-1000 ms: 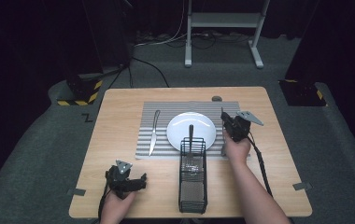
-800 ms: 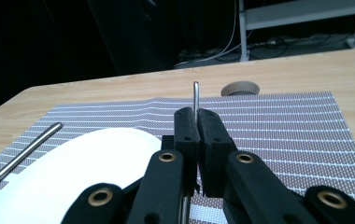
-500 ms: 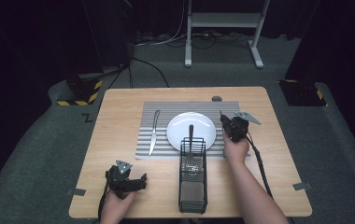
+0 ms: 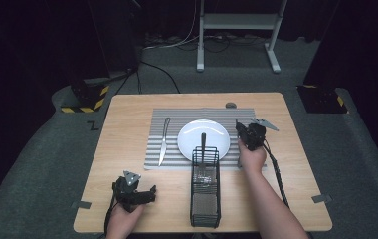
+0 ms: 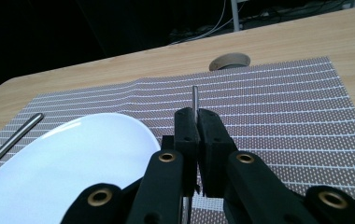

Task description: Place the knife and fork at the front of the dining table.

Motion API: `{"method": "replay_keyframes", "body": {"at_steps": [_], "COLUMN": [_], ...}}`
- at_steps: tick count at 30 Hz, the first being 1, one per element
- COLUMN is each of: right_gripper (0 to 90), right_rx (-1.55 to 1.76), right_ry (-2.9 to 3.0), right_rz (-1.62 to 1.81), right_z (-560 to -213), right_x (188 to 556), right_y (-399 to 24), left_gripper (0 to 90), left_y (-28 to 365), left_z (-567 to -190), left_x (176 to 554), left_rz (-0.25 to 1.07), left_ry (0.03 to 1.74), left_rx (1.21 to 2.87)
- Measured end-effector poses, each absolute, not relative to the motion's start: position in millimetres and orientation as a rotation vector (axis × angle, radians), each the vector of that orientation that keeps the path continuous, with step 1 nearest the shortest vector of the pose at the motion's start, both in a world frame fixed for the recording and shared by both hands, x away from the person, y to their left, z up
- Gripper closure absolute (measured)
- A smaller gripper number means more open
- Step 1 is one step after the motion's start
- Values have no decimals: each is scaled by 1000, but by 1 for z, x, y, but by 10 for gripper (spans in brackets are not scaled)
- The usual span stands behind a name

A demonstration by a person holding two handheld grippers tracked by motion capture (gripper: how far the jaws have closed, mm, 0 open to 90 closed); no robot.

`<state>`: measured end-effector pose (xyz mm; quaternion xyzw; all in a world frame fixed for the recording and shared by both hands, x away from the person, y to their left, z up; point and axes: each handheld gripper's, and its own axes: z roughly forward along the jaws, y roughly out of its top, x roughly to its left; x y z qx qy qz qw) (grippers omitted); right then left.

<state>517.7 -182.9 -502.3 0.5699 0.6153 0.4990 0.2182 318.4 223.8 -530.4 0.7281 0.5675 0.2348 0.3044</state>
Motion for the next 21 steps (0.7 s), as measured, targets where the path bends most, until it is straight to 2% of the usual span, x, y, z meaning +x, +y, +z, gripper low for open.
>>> {"method": "replay_keyframes", "body": {"at_steps": [8, 9, 21], "right_gripper": [854, 797, 746], "right_rx": [1588, 1593, 1536], "right_ry": [1707, 1705, 1697], "right_rz": [1379, 1395, 1405], "right_z": [-502, -502, -488], "right_x": [519, 519, 507], "right_y": [-182, -182, -184], "left_gripper": [4, 4, 5], "left_y": [224, 224, 224], "left_z": [-530, -530, -530], "left_x": [318, 318, 318], "left_rz": [622, 622, 622], "left_ry": [1503, 1503, 1500], "left_rx": [1928, 1929, 1928]}}
